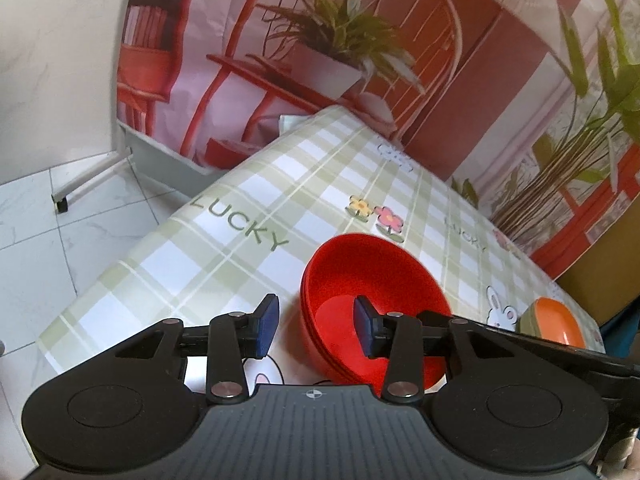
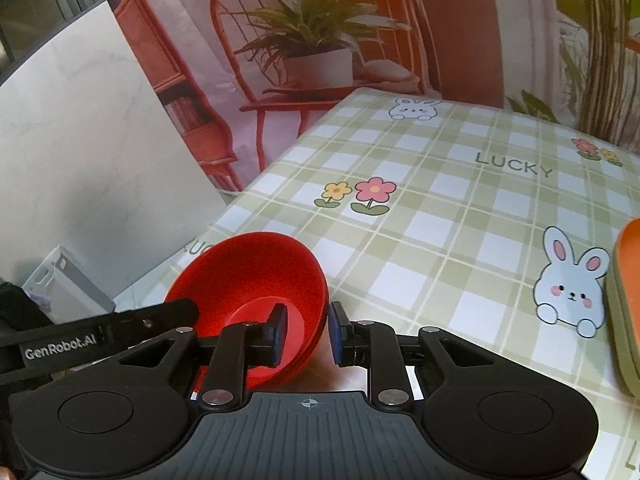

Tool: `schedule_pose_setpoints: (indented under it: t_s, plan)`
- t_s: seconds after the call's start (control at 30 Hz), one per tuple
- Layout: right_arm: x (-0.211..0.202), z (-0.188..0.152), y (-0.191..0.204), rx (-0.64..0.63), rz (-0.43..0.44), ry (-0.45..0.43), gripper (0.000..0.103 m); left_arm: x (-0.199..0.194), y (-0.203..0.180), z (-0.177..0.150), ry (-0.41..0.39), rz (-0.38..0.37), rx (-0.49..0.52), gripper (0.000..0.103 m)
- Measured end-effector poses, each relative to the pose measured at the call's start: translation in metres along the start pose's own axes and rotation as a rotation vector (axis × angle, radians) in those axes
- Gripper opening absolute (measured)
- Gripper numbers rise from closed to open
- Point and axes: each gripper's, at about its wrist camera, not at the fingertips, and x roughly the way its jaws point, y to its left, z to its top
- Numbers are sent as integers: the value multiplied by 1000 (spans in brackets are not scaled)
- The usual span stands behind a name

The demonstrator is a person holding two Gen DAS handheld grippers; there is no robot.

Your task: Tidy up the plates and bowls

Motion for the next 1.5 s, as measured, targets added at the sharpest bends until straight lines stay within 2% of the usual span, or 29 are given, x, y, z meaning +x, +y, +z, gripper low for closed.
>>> schedule_pose_setpoints:
  t_s: [0.23, 0.3, 0.33, 0.53, 0.73, 0.93, 1.1, 1.23, 1.5]
  plan:
    - [9, -7, -2, 18, 21, 20, 22, 11, 0, -5, 26, 5, -3, 42]
    - [8, -7, -4, 23, 29, 18, 21, 12, 0, -5, 24, 7, -4, 34]
    - [8, -7, -4, 26, 30, 16, 21, 11, -1, -5, 24, 4, 0, 22]
    - [-3, -4, -12, 60, 44, -15, 21, 6, -10, 0, 21, 9, 34, 21]
    - [-33, 12, -26, 111, 59, -94, 21, -7, -36, 14, -14, -6, 102, 21]
    - [-73, 30, -47, 153, 57, -209, 21, -24, -70, 29, -55, -74, 129, 22]
    - [-108, 46, -68, 168, 53, -300, 21, -36, -107, 32, -93, -124, 191, 22]
    - [-132, 56, -86, 176, 41, -368, 21, -36, -129, 36, -92, -169, 199, 22]
    - [-173, 72, -130, 196, -2, -484, 21, -27, -182, 39, -106, -240, 285, 22]
